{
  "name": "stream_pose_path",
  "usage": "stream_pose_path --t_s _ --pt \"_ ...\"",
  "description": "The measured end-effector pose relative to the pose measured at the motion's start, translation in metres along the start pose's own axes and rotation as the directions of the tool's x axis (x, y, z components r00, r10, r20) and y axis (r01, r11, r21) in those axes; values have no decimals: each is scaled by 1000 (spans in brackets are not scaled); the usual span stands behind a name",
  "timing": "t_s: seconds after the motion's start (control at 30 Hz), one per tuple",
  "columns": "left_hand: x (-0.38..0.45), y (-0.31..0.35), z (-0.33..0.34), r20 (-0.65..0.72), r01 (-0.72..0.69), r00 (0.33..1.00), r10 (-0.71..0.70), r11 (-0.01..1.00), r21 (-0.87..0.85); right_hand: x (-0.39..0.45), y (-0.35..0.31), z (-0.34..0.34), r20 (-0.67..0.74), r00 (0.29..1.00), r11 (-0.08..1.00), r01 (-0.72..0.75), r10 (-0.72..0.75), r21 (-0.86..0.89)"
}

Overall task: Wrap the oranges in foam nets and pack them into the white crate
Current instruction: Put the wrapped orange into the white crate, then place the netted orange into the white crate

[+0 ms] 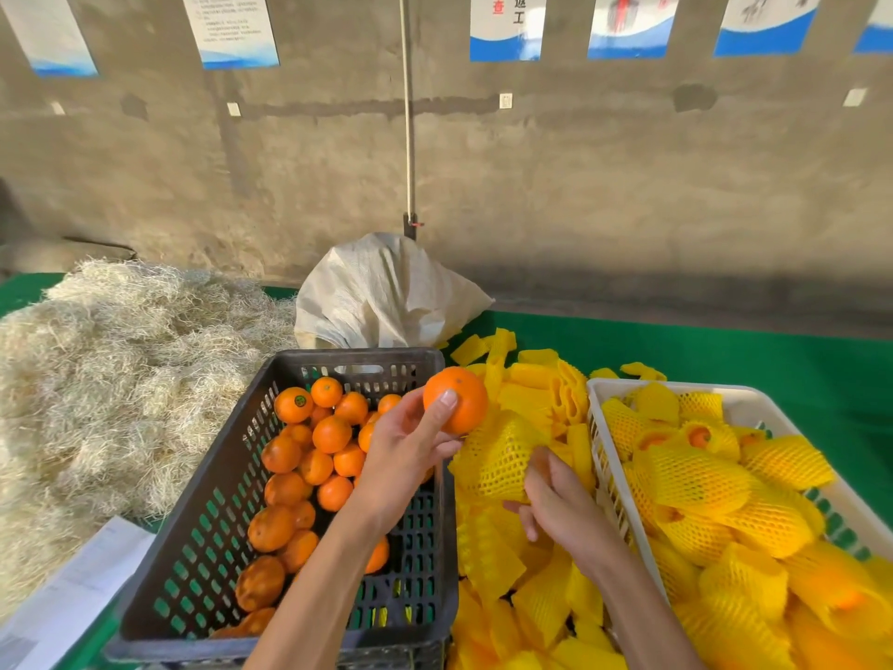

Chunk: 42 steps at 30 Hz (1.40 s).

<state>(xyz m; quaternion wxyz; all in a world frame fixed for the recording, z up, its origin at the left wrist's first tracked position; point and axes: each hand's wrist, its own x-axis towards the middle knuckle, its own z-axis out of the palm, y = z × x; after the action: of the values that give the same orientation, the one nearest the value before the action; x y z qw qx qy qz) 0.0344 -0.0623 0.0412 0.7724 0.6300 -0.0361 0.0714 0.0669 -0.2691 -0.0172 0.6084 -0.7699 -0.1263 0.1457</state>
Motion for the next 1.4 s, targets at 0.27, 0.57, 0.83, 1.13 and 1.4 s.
stream_pose_path --t_s 0.27,0.57,0.83,1.13,1.4 --pt "5 -6 5 54 139 989 -134 985 -99 -4 1 6 -47 993 994 105 -104 10" --pt "-6 -33 1 113 274 960 -256 940 -203 -5 6 12 -171 985 956 60 -10 288" --pt "-9 -44 -4 154 342 939 -308 890 -302 -13 -1 10 -217 974 992 88 -65 95" --pt "-9 -39 -10 133 329 943 -306 921 -211 -12 -16 9 -28 999 973 -28 35 228" --pt "-9 -31 -19 249 304 923 -293 953 -5 -7 -9 8 81 990 957 -135 118 257"
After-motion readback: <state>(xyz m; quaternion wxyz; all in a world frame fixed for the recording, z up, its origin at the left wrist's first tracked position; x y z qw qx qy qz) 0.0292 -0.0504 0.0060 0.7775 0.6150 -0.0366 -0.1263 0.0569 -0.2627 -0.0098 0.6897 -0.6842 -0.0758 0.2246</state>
